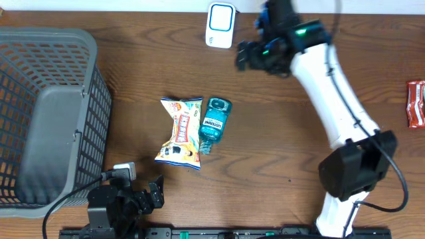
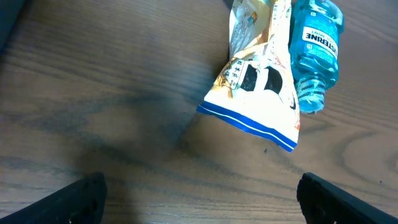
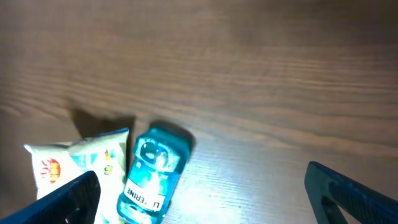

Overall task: Scan the item barcode
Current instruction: 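Reach the right gripper to the blue Listerine bottle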

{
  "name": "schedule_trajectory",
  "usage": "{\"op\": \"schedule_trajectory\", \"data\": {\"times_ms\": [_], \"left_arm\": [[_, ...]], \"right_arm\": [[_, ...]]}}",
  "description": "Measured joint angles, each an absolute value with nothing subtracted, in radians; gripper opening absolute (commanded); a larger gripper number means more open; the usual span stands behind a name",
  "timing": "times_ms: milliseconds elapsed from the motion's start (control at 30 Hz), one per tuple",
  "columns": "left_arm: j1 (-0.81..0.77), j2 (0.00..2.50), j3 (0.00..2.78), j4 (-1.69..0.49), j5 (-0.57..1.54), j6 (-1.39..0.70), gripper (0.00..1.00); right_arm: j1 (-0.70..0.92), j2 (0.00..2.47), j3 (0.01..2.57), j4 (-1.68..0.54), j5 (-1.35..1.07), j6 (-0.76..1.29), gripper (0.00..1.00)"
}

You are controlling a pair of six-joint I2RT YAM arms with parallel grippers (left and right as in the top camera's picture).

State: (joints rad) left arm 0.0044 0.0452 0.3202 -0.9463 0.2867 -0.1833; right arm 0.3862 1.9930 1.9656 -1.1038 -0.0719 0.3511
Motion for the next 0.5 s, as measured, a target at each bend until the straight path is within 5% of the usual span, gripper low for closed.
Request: {"op": "schedule_trajectory", "data": {"times_ms": [500], "left_arm": [[0.004,0.045,0.320,-0.946,0.287,-0.183,0.98]], "right_arm": [[0.714,1.995,1.725,-0.934,0.297,0.450,0.99]]}}
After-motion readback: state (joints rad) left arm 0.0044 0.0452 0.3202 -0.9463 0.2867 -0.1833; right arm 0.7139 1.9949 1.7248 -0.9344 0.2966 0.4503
